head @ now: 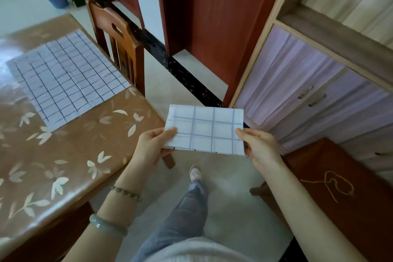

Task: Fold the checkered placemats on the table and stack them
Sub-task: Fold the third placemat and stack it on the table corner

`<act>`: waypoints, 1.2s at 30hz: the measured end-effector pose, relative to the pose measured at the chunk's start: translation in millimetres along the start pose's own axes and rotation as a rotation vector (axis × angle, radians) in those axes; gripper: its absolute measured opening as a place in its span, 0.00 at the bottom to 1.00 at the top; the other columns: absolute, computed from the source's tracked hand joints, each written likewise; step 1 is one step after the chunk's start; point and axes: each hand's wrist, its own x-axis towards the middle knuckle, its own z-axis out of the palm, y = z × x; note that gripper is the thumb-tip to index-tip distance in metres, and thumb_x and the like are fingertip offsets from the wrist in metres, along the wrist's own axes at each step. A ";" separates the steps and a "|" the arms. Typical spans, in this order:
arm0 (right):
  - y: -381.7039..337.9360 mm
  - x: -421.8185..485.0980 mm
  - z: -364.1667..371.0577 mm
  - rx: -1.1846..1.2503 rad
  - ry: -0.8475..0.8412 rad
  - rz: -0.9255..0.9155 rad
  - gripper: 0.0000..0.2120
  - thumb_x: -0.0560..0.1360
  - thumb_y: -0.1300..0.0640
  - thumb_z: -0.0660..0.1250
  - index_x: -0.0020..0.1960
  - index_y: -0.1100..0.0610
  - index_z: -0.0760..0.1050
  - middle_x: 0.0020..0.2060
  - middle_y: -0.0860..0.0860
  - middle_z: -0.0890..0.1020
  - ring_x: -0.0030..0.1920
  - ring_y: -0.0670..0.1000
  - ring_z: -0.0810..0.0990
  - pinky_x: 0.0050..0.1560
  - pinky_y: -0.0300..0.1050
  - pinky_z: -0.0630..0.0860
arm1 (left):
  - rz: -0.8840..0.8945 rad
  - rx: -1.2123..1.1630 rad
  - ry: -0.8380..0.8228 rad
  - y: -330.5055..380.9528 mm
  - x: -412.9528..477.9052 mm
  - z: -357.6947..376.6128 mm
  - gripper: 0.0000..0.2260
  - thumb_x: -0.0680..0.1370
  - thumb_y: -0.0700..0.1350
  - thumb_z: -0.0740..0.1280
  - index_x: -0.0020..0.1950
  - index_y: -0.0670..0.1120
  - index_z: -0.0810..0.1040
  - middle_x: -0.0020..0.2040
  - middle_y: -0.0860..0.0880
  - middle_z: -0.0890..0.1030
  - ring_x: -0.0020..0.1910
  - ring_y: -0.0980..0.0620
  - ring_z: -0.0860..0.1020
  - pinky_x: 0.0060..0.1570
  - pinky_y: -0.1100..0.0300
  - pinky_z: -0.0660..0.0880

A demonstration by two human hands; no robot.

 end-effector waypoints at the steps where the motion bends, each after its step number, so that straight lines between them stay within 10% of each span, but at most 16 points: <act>1: -7.4 17.3 5.6 -0.010 -0.018 0.002 0.04 0.72 0.65 0.71 0.39 0.58 0.81 0.35 0.52 0.85 0.40 0.52 0.84 0.48 0.51 0.80 | 0.004 -0.013 0.020 6.2 14.7 3.8 0.06 0.76 0.41 0.70 0.44 0.37 0.81 0.36 0.46 0.84 0.35 0.52 0.83 0.35 0.62 0.80; 7: -64.7 125.4 44.9 -0.071 -0.092 0.037 0.03 0.71 0.64 0.71 0.45 0.62 0.81 0.44 0.59 0.85 0.45 0.56 0.84 0.45 0.49 0.79 | 0.028 -0.030 0.088 54.6 101.8 24.3 0.10 0.76 0.42 0.69 0.50 0.35 0.80 0.40 0.44 0.83 0.36 0.52 0.82 0.31 0.66 0.77; 21: -198.6 311.4 157.5 -0.092 -0.227 0.044 0.04 0.73 0.67 0.68 0.40 0.61 0.78 0.33 0.53 0.84 0.34 0.49 0.83 0.30 0.40 0.78 | 0.033 -0.149 0.259 181.1 268.7 55.2 0.05 0.76 0.44 0.69 0.46 0.42 0.81 0.41 0.43 0.84 0.48 0.41 0.83 0.49 0.38 0.79; 27: -248.1 421.5 210.0 -0.141 -0.303 0.045 0.05 0.72 0.67 0.69 0.39 0.60 0.78 0.34 0.52 0.84 0.34 0.47 0.83 0.35 0.40 0.79 | 0.078 -0.203 0.338 217.0 369.5 73.0 0.07 0.77 0.43 0.68 0.47 0.40 0.81 0.40 0.47 0.85 0.44 0.49 0.83 0.42 0.58 0.81; 36: -337.8 565.4 307.6 -0.243 -0.451 0.093 0.02 0.72 0.66 0.70 0.43 0.62 0.78 0.38 0.56 0.83 0.35 0.49 0.83 0.35 0.41 0.79 | 0.101 -0.309 0.514 302.4 497.7 88.1 0.07 0.77 0.42 0.68 0.46 0.38 0.80 0.40 0.45 0.81 0.40 0.53 0.81 0.37 0.61 0.80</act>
